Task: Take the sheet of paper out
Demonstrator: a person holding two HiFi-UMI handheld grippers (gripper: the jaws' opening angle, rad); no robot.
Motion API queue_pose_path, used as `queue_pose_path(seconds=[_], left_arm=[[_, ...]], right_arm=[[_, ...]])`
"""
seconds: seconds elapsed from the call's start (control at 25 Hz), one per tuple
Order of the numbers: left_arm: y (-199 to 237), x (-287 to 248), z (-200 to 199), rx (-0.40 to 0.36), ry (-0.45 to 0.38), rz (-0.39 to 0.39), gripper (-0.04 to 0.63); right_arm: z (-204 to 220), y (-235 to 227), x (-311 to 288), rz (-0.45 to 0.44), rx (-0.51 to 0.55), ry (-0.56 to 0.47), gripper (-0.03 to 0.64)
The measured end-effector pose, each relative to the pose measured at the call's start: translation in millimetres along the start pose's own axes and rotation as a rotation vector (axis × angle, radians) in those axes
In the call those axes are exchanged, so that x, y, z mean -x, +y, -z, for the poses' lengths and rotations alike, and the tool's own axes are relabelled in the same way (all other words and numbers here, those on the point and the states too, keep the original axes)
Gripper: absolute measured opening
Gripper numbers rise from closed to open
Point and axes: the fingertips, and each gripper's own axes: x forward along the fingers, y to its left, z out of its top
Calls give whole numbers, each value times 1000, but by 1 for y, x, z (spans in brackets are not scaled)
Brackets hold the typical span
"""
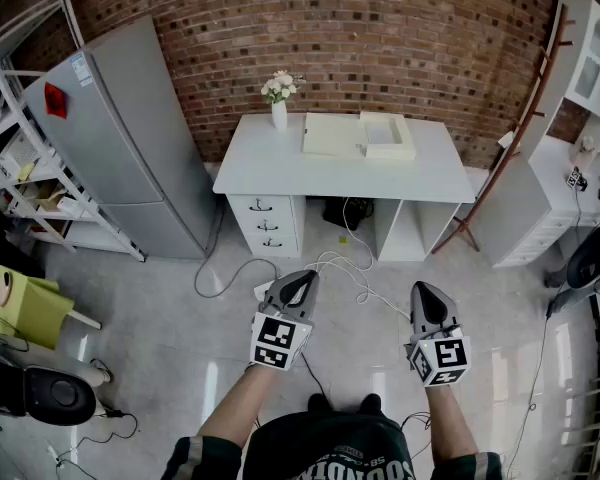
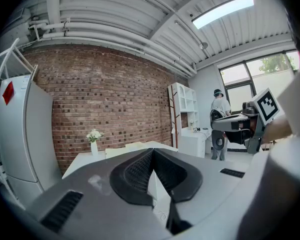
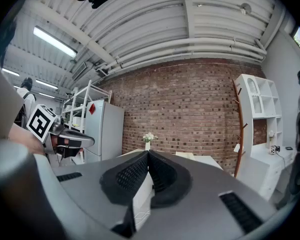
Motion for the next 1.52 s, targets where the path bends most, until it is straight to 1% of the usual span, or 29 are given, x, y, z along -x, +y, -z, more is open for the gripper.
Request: queue_pose_path(seconds=[0.12,0.28,0.36,0.44,0.52,0.6,0.64,0.76,1.12,1.36,1.52], left_arm=[[4,-1,-1,11,-8,3,11],[2,-2,8,-2,23,20,11],[-1,-2,9,0,25,31,10],[-3,-3,8,5,20,36,10],[-5,-3,4,20,-2,44,11],[-9,-1,0,45,-22,69,10],[-11,-2,0,46,-17,82,10],[-17,-4,4,15,12,96,10],[-13,1,11,26,1,99,10],[-9,-2,7,9,-12,107,11],[-8,-11,6,-3,-5,111,11]], right_arm=[[-4,2,-1,11,0,-23,69],[-4,6,-1,8,-3,-27,69],[-3,6,0,10,-4,-23,69],[-4,5,0,11,-4,-24,69],[-4,5,0,13,-2,-23,69],[-3,6,0,17,-5,-19,69],[-2,7,1,18,-7,-15,69],[0,10,0,18,-7,-5,69],[7,24,4,16,-33,-7,69],[8,26,3,9,-57,-10,71],[7,22,-5,7,-59,-8,71]])
